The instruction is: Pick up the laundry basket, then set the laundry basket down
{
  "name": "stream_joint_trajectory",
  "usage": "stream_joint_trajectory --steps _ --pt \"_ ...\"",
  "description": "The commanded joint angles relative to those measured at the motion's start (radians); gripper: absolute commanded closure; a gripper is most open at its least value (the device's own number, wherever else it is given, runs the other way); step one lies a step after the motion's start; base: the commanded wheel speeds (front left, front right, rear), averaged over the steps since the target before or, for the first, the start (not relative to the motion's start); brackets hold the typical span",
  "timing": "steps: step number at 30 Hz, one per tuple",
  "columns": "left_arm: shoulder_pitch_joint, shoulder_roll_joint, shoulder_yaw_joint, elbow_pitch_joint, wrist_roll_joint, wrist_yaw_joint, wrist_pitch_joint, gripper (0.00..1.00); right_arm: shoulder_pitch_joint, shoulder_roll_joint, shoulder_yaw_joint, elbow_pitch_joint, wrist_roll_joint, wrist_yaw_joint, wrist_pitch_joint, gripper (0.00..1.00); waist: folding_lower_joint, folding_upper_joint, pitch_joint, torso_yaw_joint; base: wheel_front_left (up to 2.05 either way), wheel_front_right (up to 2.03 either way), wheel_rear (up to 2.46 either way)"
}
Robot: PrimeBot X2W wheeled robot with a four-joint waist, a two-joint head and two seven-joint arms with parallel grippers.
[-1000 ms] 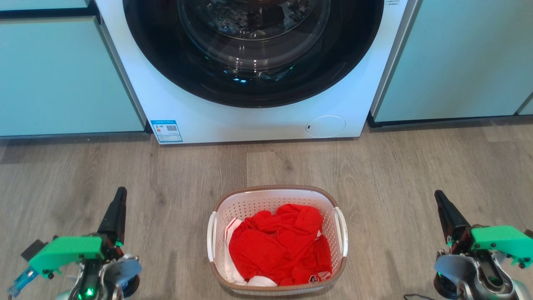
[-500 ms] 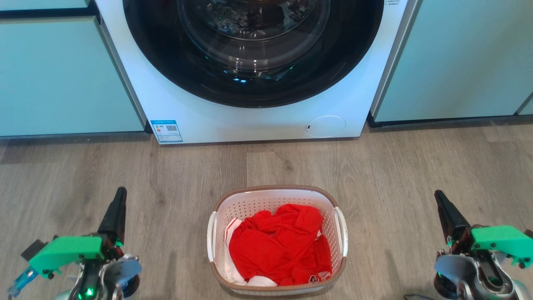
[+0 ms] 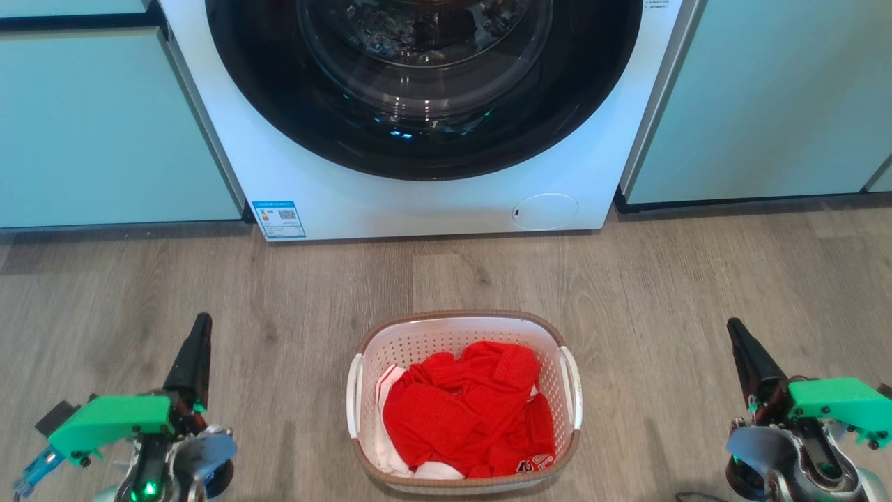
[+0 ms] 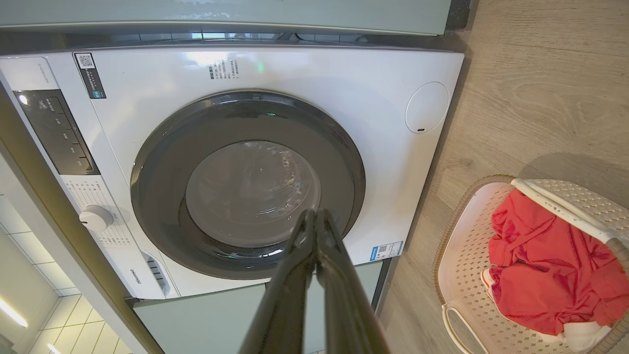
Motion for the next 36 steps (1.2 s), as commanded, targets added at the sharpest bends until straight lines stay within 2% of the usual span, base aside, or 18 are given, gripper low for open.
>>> stream_joint_trajectory --steps 1,36 --pt "-0.058 0.006 0.036 -0.03 0.009 -0.007 0.007 1.0 -0.048 -0.008 0.018 -0.031 -0.009 0.007 0.007 1.0 0.0 0.0 0.0 0.0 0.0 0.0 0.0" --pt "-0.058 0.006 0.036 -0.03 0.009 -0.007 0.007 1.0 -0.048 -0.008 0.018 -0.031 -0.009 0.007 0.007 1.0 0.0 0.0 0.0 0.0 0.0 0.0 0.0"
